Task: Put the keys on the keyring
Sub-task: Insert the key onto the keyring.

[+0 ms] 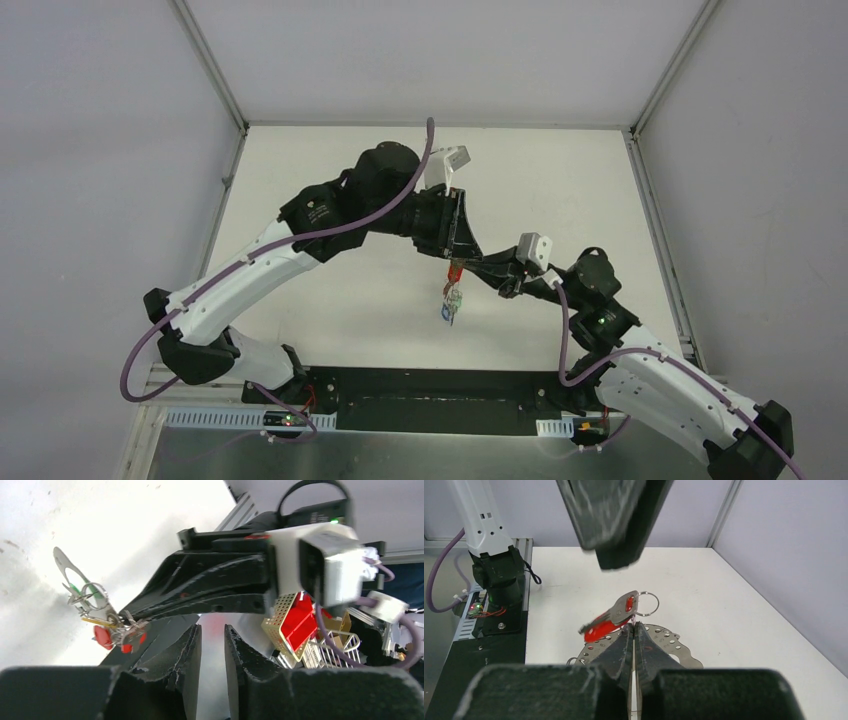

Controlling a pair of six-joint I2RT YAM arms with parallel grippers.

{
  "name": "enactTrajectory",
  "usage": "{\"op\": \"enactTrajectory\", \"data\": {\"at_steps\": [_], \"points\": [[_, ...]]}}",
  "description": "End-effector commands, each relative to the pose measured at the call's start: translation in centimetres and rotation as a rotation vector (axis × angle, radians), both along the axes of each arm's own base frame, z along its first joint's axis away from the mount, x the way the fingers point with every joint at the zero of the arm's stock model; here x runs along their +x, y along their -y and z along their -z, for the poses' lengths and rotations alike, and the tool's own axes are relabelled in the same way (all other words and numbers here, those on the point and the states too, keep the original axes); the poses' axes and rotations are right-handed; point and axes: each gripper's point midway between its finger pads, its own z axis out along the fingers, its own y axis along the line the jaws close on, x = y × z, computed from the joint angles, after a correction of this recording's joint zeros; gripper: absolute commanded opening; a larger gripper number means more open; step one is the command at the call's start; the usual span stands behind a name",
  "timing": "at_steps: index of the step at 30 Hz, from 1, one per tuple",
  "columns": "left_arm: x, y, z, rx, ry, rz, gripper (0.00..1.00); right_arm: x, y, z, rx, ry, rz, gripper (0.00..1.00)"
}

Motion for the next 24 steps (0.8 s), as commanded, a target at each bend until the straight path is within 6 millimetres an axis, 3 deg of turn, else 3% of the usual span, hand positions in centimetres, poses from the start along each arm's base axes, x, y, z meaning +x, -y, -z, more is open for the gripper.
{"op": "enactTrajectory", "data": {"at_steps": [1,7,11,17,21,24], "points": [[-0.1,-0.5,-4.0,-0.059,0.13,0.017,0.26,0.3,0.6,-5.5,0.142,0.107,0.038,0.0],[-0.4,-0.9,-5.4,-0.067,0.2,0.054,0.28,0.3,0.6,-6.5,0.167,0.132,0.035,0.0],[0.3,-2.5,-5.3,-0.028,0.251,-0.008,0.3,0.2,0.5,-6.9,0.174,0.141,0.03,0.0],[1.9,-7.0,-1.9,0.116,0.215,-0.234,0.42,-0.1,0.5,-6.9,0.172,0.142,0.016,0.0],[1.5,-7.3,0.3,0.128,0.121,-0.275,0.45,-0.4,0.4,-6.7,0.161,0.136,-0.001,0.0],[1.1,-6.4,0.7,0.098,0.097,-0.242,0.45,-0.6,0.3,-6.3,0.15,0.128,-0.014,0.0]]}}
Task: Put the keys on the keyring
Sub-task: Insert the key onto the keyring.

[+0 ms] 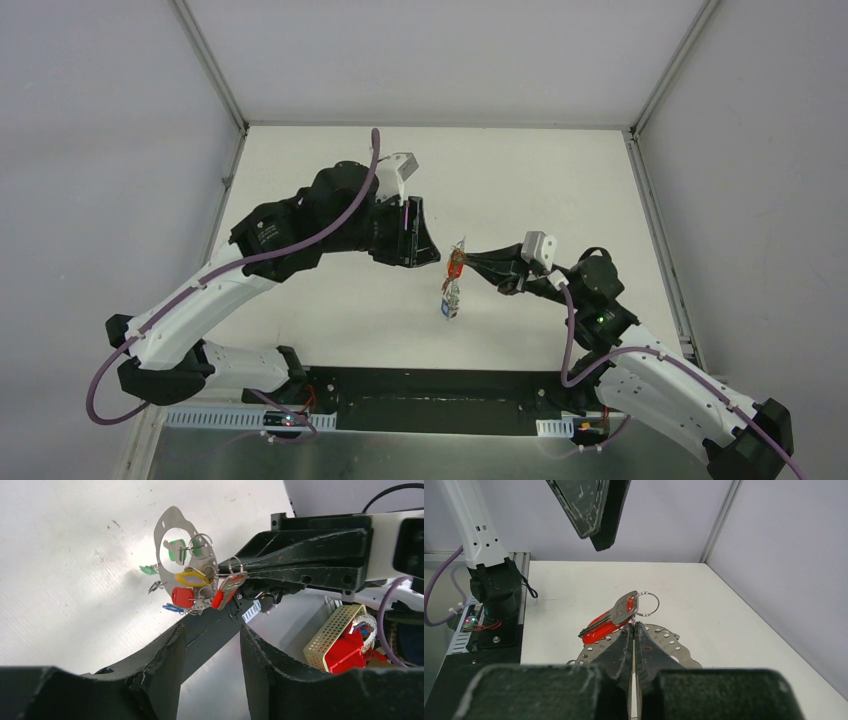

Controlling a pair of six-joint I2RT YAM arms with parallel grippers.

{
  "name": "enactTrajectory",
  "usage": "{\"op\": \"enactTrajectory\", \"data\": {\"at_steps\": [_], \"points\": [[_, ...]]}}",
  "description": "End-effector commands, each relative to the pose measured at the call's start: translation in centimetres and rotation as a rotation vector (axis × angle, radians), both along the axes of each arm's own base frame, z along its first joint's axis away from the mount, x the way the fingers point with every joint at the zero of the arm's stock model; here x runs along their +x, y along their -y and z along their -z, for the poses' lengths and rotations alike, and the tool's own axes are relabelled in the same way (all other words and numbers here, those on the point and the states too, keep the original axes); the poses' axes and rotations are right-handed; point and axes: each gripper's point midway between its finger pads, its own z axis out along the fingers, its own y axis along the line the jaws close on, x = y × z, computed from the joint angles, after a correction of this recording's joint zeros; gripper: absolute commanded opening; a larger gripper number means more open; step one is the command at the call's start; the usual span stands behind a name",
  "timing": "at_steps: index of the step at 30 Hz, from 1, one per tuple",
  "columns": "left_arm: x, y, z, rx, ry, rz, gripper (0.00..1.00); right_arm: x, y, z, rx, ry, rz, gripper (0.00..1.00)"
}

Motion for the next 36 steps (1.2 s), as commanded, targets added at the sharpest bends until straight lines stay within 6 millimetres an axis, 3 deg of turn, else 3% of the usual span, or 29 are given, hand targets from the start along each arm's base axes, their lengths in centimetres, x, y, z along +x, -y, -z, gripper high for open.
{"op": "enactTrajectory", "data": {"at_steps": [1,11,20,29,36], "points": [[0.0,1.0,0.2,-0.053,-0.035,-0.016,0.44,-1.0,0.3,-4.5,0.088,0.09,-0.031,0.0],[-0.1,4.3,-1.0,-0.125,-0.014,0.101,0.39,-1.2,0.3,-3.9,0.07,0.079,-0.04,0.0],[-0.1,5.8,-0.2,-0.117,-0.029,0.152,0.39,-1.3,0.2,-3.9,0.066,0.079,-0.047,0.0],[-0.7,6.8,-1.6,-0.182,-0.016,0.213,0.21,-1.2,0.1,-3.6,0.059,0.075,-0.049,0.0],[-1.0,7.7,-1.3,-0.191,-0.027,0.258,0.28,-1.3,0.0,-3.8,0.061,0.078,-0.06,0.0]]}}
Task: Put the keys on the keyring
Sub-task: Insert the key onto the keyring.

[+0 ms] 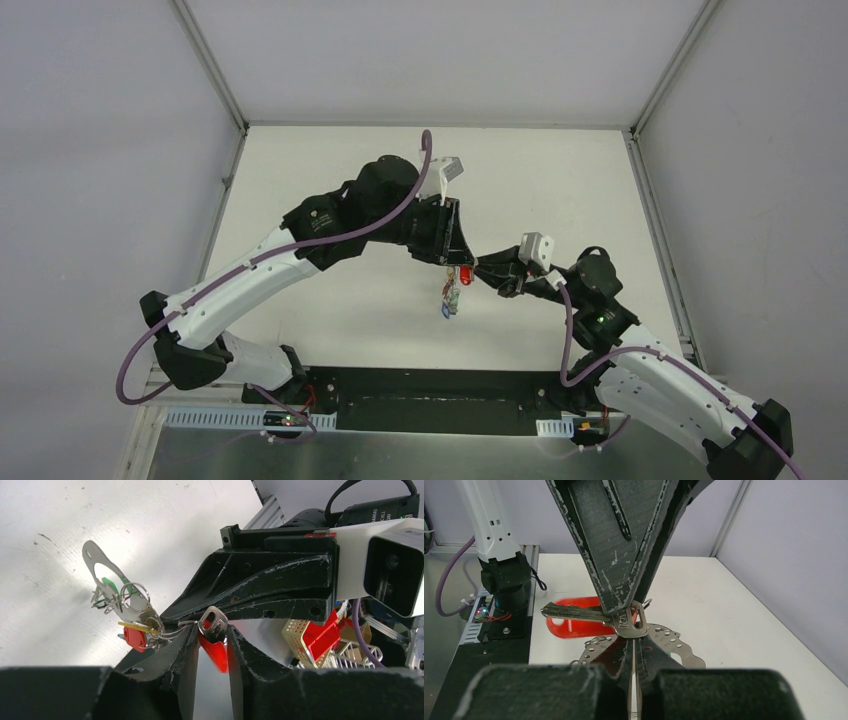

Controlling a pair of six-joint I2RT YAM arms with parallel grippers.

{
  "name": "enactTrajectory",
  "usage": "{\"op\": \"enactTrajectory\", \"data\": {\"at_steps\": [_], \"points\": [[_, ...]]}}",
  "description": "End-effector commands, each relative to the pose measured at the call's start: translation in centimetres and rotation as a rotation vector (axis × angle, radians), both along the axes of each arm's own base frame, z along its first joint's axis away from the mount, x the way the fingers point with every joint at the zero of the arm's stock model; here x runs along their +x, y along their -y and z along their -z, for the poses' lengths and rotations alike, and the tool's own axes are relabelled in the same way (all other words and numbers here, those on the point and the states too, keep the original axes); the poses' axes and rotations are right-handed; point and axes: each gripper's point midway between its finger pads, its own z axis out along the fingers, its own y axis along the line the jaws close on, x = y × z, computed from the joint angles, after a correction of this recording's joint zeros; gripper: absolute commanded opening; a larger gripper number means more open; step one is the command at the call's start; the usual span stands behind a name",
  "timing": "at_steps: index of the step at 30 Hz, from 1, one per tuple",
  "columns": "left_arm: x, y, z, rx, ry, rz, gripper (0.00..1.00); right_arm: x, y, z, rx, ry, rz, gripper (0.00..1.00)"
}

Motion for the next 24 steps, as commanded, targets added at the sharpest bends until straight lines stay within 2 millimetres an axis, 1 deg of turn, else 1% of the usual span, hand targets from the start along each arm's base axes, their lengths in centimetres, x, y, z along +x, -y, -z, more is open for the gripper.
{"op": "enactTrajectory", "data": {"at_steps": [1,4,7,9,10,14,18,21,24], "points": [[-0.6,1.5,-3.1,-0.11,0.067,0.077,0.31,-0.7,0.2,-4.7,0.092,0.097,-0.024,0.0],[-0.1,0.6,-4.0,-0.113,0.143,0.048,0.39,-1.0,0.1,-4.6,0.09,0.093,-0.042,0.0],[0.4,-0.6,-6.0,-0.136,0.246,0.02,0.46,-1.5,0.1,-4.6,0.092,0.085,-0.065,0.0],[0.6,-1.3,-7.2,-0.145,0.306,0.007,0.59,-1.8,0.1,-4.7,0.103,0.078,-0.077,0.0],[0.8,-1.5,-7.7,-0.147,0.338,0.002,0.62,-2.0,0.2,-4.8,0.11,0.073,-0.081,0.0],[1.4,-2.7,-9.1,-0.142,0.434,-0.031,0.7,-2.5,0.5,-5.2,0.138,0.048,-0.091,0.0],[2.2,-3.6,-9.2,-0.109,0.501,-0.062,0.72,-3.0,0.8,-5.7,0.173,0.009,-0.105,0.0],[2.5,-4.4,-8.6,-0.065,0.556,-0.064,0.69,-4.0,0.9,-6.1,0.203,0.02,-0.146,0.0],[2.3,-5.2,-7.7,-0.023,0.626,-0.033,0.66,-5.3,0.9,-5.8,0.182,0.093,-0.21,0.0]]}}
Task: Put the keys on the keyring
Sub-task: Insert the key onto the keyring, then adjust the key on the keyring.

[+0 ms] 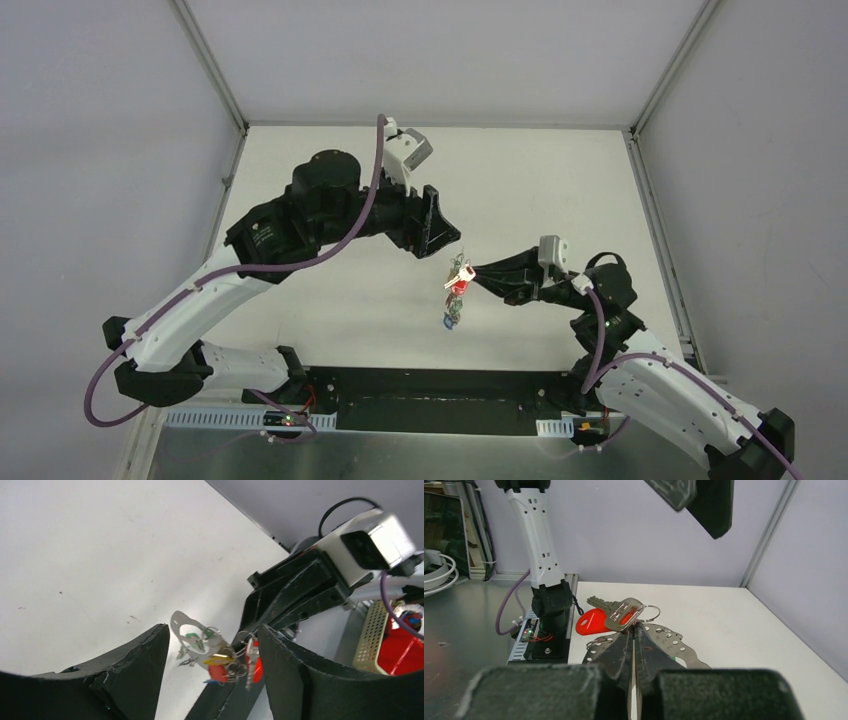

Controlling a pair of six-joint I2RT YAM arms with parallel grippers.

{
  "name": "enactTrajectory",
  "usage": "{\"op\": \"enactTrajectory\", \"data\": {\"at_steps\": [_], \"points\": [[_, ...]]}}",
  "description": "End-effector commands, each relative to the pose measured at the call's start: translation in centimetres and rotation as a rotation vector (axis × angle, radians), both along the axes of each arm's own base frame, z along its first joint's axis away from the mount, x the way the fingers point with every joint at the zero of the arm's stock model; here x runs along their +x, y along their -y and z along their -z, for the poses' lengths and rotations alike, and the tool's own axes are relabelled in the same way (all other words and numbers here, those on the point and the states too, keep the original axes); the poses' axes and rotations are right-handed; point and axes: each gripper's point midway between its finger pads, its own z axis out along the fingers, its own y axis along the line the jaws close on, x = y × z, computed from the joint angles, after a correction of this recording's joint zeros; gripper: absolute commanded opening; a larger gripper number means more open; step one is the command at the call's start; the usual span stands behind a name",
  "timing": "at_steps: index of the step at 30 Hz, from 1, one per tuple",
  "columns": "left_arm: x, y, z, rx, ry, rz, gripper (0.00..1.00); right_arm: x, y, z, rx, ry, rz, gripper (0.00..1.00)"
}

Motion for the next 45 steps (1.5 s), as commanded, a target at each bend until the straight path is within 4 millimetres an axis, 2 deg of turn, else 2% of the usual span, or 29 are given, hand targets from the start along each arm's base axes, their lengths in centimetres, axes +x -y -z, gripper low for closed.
{"op": "enactTrajectory", "data": {"at_steps": [1,4,9,13,18,22,30,39,41,45], "points": [[0.0,-1.9,-0.2,0.057,0.179,0.009,0.65,-3.0,0.7,-3.0,0.085,0.18,-0.109,0.0],[-1.0,-2.2,1.2,0.098,0.237,0.084,0.63,-3.6,0.8,-3.1,0.077,0.279,-0.122,0.0],[-3.9,-1.7,3.5,0.121,0.314,0.292,0.58,-4.6,0.6,-3.3,0.057,0.404,-0.181,0.0],[-6.6,-1.0,3.3,0.049,0.449,0.463,0.5,-4.4,0.4,-3.7,0.058,0.435,-0.185,0.0],[-7.5,-0.4,2.7,-0.044,0.593,0.515,0.46,-4.1,0.3,-4.1,0.07,0.43,-0.17,0.0],[-8.7,0.0,3.2,-0.076,0.68,0.583,0.38,-4.0,0.4,-4.4,0.083,0.42,-0.16,0.0],[-8.4,1.3,4.2,-0.056,0.691,0.543,0.35,-4.0,0.5,-4.5,0.088,0.412,-0.155,0.0],[-7.9,1.7,3.6,-0.069,0.716,0.49,0.27,-4.0,0.4,-4.4,0.086,0.401,-0.162,0.0],[-8.0,1.6,3.9,-0.064,0.72,0.495,0.3,-4.0,0.4,-4.5,0.09,0.401,-0.16,0.0],[-8.2,1.3,4.2,-0.053,0.724,0.502,0.43,-4.1,0.4,-4.6,0.091,0.398,-0.161,0.0]]}}
